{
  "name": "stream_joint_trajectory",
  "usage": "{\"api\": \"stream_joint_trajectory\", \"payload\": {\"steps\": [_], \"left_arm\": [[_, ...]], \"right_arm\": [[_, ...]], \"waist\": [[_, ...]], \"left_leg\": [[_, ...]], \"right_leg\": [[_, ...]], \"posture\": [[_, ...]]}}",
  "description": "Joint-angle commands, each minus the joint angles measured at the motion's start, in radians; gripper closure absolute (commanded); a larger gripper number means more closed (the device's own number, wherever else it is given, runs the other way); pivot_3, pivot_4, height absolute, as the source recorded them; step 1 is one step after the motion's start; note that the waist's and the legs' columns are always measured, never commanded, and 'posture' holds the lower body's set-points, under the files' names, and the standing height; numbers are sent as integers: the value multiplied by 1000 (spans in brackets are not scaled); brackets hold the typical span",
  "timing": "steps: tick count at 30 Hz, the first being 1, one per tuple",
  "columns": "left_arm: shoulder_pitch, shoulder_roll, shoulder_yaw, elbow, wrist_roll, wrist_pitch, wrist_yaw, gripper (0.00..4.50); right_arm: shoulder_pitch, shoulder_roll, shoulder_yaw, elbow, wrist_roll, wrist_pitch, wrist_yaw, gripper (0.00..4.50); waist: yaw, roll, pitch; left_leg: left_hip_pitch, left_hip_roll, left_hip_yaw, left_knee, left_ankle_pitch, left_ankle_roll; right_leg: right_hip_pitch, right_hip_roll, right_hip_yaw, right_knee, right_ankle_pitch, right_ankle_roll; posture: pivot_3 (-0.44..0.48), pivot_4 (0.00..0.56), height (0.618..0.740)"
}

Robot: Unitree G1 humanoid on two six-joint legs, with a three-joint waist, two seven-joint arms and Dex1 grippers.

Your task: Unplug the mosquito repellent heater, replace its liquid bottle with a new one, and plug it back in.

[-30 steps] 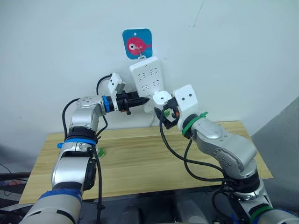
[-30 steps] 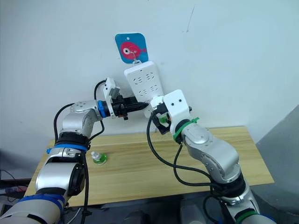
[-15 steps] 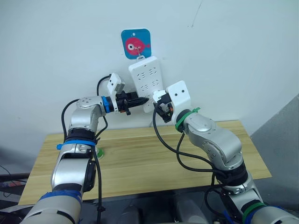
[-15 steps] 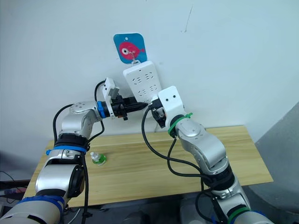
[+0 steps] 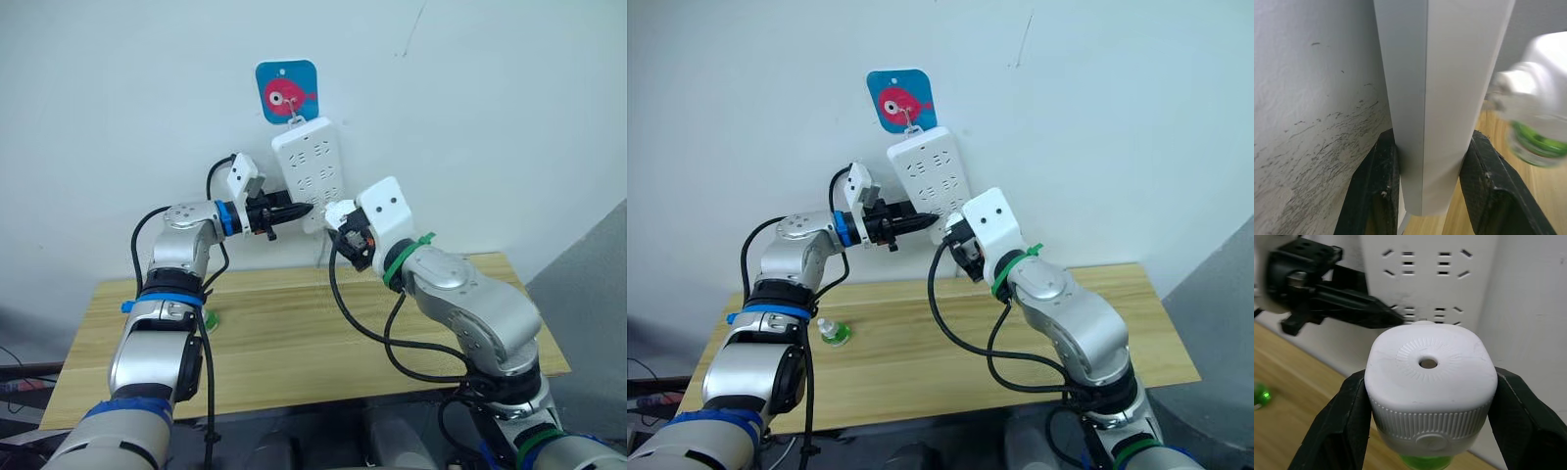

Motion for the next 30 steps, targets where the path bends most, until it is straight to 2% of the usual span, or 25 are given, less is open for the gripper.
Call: {"api": "stream_joint_trajectory", "payload": {"steps": [1, 6, 7, 11, 15, 19, 23, 26, 30], "left_arm": [[-17, 2, -9, 14, 34, -21, 59, 3211], [29, 36, 21, -40, -5, -20, 32, 3211], [46, 50, 23, -50, 2, -41, 37, 2474], [125, 96, 42, -114, 4, -133, 54, 1312], [325, 156, 126, -337, -36, -204, 105, 41], [565, 166, 171, -660, -94, -203, 136, 7], [747, 130, 126, -1002, -225, -35, 186, 7], [762, 84, 84, -1127, -296, 82, 264, 7], [696, -1, 33, -1192, -332, 182, 389, 7]], "right_arm": [[-10, 3, -52, -66, 0, 25, 6, 1593], [-21, 14, -130, -76, -4, 36, 8, 1593], [-22, 20, -151, -78, -1, 39, 8, 1593], [-27, 33, -213, -92, 9, 58, 17, 1593], [-16, 60, -302, -129, 39, 69, 40, 1593], [-3, 153, -430, -156, 88, 89, 51, 1593], [-14, 291, -586, -173, 154, 129, 51, 1593], [-45, 430, -714, -184, 217, 176, 35, 1593], [-96, 586, -877, -178, 353, 185, -44, 1593]], "waist": [[-2, 1, 1], [-14, 1, 1], [-20, 1, 1], [-46, 3, 2], [-69, 4, 2], [-71, 6, 3], [-46, 8, 4], [-19, 11, 6], [-6, 12, 7]], "left_leg": [[0, 0, 0, 2, 0, 0], [4, -5, 1, 5, 1, 1], [4, -5, 1, 5, 1, 1], [3, -4, 0, 4, 1, 1], [-1, -4, 0, 3, 1, 1], [-3, -3, 0, 3, 1, 1], [-3, -3, 0, 3, 1, 1], [-3, -4, -1, 5, 1, 0], [-1, -7, -2, 6, 1, 1]], "right_leg": [[1, 0, 0, 1, 1, 1], [2, 0, 3, 7, 2, 5], [2, 0, 4, 8, 1, 5], [-2, -1, 5, 11, 1, 6], [-6, -1, 6, 11, 1, 6], [-7, -2, 6, 11, 1, 6], [-6, -3, 6, 11, 1, 6], [-3, -3, 5, 10, 1, 6], [0, -3, 5, 9, 1, 6]], "posture": [[-247, 130, 740], [-248, 129, 740], [-247, 125, 740], [-248, 124, 740], [-235, 125, 740], [-211, 128, 740], [-191, 128, 740], [-187, 125, 740], [-196, 118, 740]]}}
